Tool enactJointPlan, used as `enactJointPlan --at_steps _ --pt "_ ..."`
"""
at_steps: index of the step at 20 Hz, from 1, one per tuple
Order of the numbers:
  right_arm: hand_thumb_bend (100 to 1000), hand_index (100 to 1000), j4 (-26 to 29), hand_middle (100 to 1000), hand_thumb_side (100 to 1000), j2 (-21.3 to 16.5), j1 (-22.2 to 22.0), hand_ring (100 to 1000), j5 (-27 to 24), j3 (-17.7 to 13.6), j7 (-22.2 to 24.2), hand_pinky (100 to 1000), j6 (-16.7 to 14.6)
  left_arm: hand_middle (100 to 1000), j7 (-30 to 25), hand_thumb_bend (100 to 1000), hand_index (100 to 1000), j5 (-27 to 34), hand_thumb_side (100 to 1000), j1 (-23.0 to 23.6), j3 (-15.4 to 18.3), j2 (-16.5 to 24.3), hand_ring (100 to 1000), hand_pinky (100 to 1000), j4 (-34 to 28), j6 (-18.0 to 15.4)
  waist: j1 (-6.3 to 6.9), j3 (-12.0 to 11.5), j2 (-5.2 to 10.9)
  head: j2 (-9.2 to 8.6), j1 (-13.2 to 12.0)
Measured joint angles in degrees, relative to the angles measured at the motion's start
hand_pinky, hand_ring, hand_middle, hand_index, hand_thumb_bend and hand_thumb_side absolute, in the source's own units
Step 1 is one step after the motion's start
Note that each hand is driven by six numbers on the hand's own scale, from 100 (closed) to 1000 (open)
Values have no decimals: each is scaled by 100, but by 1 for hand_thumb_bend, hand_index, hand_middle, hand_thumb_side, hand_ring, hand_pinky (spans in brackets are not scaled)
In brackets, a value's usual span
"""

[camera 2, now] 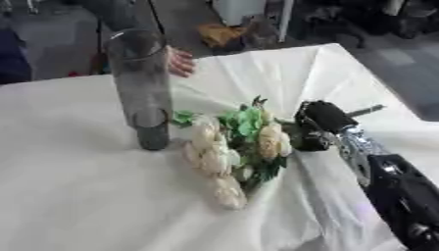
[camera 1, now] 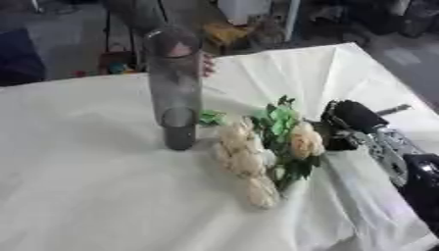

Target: Arrange flowers into the vase.

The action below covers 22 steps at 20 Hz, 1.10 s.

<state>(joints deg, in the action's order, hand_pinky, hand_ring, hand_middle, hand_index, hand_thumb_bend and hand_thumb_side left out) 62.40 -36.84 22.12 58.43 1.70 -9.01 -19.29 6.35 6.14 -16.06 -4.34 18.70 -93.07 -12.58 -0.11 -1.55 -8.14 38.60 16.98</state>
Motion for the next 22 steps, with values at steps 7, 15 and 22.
enactJointPlan --at_steps 7,15,22 --pt "423 100 -1 100 661 0 -19 100 19 -41 -563 100 53 901 0 801 876 0 1000 0 0 0 1000 791 0 0 -36 0 2 -17 -6" --pt "219 100 -42 100 727 0 -17 100 -52 -103 -983 100 112 901 4 797 876 0 1000 0 1 0 1000 790 0 -4 -70 -9 20 -7 5" --pt "158 100 -54 100 753 -15 15 100 -307 -181 -959 100 224 901 12 797 875 0 1000 21 2 2 1000 790 0 -11 -72 -9 39 12 23"
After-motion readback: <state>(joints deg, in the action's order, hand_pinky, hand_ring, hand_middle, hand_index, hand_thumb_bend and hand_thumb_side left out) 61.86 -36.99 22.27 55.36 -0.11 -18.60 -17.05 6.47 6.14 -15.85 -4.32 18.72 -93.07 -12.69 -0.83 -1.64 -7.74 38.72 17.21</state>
